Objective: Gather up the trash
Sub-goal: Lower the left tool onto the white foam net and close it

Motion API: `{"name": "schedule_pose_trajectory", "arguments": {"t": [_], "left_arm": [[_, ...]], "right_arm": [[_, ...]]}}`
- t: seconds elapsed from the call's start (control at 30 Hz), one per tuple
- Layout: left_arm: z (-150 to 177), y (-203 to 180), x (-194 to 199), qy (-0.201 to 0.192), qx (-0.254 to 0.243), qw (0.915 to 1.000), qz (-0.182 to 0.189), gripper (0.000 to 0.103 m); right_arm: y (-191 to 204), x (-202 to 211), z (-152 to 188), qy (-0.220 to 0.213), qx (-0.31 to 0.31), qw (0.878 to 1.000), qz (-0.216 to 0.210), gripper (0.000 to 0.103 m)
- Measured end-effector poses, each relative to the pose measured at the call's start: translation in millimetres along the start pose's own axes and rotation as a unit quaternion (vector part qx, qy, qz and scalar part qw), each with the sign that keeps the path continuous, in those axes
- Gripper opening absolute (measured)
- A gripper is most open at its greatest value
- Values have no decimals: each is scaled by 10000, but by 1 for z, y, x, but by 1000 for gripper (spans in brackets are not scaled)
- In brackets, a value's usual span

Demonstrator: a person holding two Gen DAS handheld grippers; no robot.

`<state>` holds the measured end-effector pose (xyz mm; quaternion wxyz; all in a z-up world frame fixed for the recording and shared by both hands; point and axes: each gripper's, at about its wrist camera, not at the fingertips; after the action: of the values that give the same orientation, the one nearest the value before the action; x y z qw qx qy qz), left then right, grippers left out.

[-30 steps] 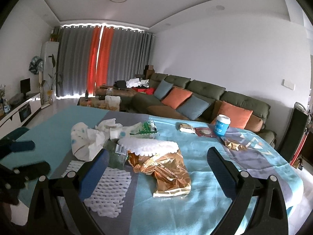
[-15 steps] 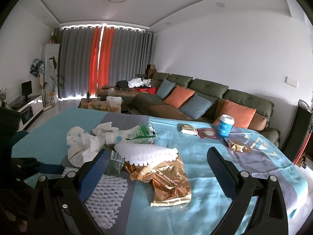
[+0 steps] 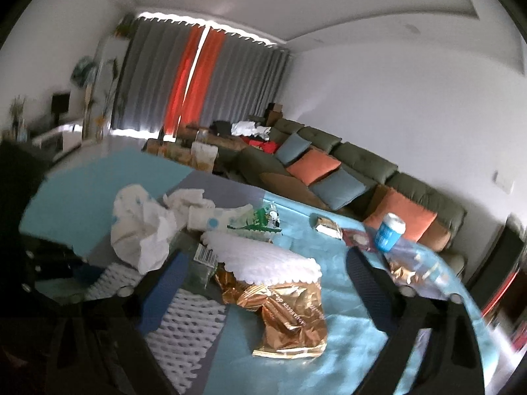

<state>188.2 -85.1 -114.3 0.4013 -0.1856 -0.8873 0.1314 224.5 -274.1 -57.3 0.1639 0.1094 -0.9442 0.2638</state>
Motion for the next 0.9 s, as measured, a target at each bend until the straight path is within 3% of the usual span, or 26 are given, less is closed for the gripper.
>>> {"name": "schedule_pose_trajectory", "arguments": {"t": [0.23, 0.4, 0.5, 0.57, 0.7, 0.9], "left_arm": [[0, 2, 0, -9, -46, 10000, -4, 45], [0, 5, 2, 1, -91, 9999, 57, 35], [0, 6, 3, 12, -94, 9999, 123, 29], [1, 5, 4, 12, -100, 9998, 146, 25], [1, 4, 8, -8, -122, 9996, 251, 15], [1, 2, 22, -151, -173, 9991, 370, 13]], "right_arm": [[13, -9, 5, 339, 712, 9968, 88, 67], [21, -9, 8, 358, 1218, 9914, 311, 52], [26, -11, 9, 372, 1478, 9877, 362, 37], [27, -10, 10, 388, 1546, 9865, 367, 21], [25, -5, 8, 390, 1543, 9865, 373, 10], [16, 9, 4, 355, 1196, 9916, 339, 10]]}}
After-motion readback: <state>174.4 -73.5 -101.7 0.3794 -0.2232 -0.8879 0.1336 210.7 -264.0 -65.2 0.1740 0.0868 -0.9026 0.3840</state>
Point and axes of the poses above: each gripper's, at about its wrist camera, not at the fingertips, and x roughly against the way its jaws point, y to its left, z to its underside, and after that the axes turned 10 degrees about x, right-handed
